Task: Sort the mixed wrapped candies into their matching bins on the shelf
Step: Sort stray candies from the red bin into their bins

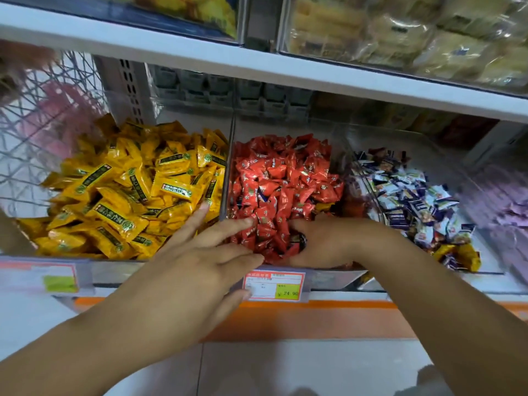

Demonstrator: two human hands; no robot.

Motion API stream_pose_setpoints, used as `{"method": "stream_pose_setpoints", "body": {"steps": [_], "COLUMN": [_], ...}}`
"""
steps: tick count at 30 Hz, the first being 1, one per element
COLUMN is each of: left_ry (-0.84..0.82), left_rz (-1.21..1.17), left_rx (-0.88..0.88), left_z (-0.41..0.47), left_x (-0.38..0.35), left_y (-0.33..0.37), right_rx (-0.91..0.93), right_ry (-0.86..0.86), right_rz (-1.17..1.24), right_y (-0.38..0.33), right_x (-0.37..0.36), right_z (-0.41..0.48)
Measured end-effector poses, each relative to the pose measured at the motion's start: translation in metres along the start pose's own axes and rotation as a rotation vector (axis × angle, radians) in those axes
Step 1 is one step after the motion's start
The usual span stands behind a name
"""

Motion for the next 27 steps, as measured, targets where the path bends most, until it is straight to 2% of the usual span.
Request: {"method": "stream_pose_setpoints", "body": {"steps": [4,7,10,16,20,24,27], "left_ry": [0.087,0.067,0.038,-0.004,-0.055,-0.108,-0.139], "left_rz": [-0.009,-0.015,-0.014,-0.008,0.011,-0.009,-0.046], "left_rx": [0.005,0.014,0.034,0.044,0.014,0.008,0.012], "left_z": [0.001,0.0,0.0,0.0,-0.001,-0.003,-0.005], "left_x": [0.014,0.011,0.003,-0.008,-0.013,-0.014,-0.017], "left_y": [0.002,0.0,-0.001,-0.003,-0.005,-0.006,-0.006], "right_rx": [-0.008,0.07,0.174,0.201,0.224,0.352,0.398], "right_ry": [0.02,0.092,0.124,0.251,0.42,0.627,0.631], "right_rz": [0.062,0.15,0.343,0.626,0.752,0.853,0.792], "right_y": [0.013,0.012,0.004,0.008,0.004,-0.013,-0.023], "right_x": [0.001,-0.002,-0.003,0.011,0.042,0.077,0.083], "right_z": [0.011,0.014,0.012,0.004,-0.013,-0.02,-0.008]}}
Point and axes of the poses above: each hand's wrist, its own z-axis towards the middle knuckle, its own x-axis out of the back of the hand, y = z × x, the point moved 9 cm from there along z, towards the middle knuckle, and after that the axes turned 14 degrees about z, right-handed, at the moved point
